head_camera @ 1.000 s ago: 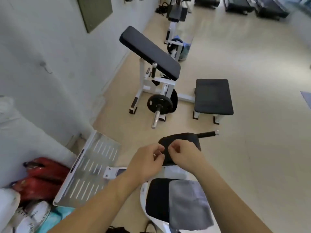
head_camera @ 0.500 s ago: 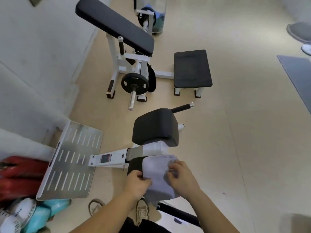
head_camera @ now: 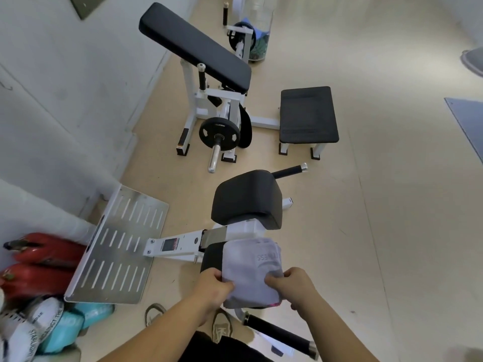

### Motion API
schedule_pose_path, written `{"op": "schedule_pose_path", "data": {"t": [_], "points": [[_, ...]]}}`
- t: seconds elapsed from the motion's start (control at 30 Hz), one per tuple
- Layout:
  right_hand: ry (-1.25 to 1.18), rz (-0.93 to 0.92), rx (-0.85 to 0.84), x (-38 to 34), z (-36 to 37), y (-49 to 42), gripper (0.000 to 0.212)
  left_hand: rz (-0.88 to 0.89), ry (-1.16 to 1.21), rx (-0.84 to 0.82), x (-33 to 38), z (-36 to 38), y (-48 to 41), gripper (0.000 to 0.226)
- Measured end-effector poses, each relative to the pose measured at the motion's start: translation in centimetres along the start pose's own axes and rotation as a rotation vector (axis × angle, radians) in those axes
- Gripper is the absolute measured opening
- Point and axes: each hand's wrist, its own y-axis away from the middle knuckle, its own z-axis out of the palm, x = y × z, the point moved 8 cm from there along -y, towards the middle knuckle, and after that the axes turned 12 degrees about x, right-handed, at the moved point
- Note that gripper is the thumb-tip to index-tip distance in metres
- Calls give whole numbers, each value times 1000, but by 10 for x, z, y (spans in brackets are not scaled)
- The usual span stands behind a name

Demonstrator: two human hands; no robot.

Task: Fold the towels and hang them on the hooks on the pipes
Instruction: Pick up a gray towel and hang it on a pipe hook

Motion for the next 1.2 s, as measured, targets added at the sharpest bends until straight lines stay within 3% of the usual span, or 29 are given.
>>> {"op": "schedule_pose_path", "data": {"t": [0.07,0.23,0.33,0.47,0.57,0.63,0.73,0.83,0.93,1.03,1.13,1.2], "points": [[-16,26,-40,5,1,6,28,-16,11,-1,-2,0,2,4],[-88,-92,83,-10,-14,19,22,-19,60,0,-5,-2,2,8],[-452,74,-43,-12,-8,27,39,-17,111,2,-6,-4,3,8],[-515,117,-181,-25,-1,36,46,-36,152,3,-5,-8,7,14],[-466,-62,-107,-53,-5,47,31,-20,140,48,-3,-21,6,36],[-336,-276,-79,-85,-10,62,21,75,177,102,17,-46,10,42],[-154,-620,-101,-140,-17,92,21,392,147,252,70,-109,25,72],[8,-882,-159,-194,-18,121,9,778,-103,275,124,-154,68,84],[209,-1128,-256,-247,-3,157,10,960,-274,235,145,-181,111,74],[296,-1228,-297,-289,13,191,18,848,-237,312,136,-220,120,63],[233,-1289,-244,-331,28,216,30,751,-179,411,117,-268,119,21],[194,-1315,-265,-357,44,234,33,714,-119,494,107,-303,125,14]]}}
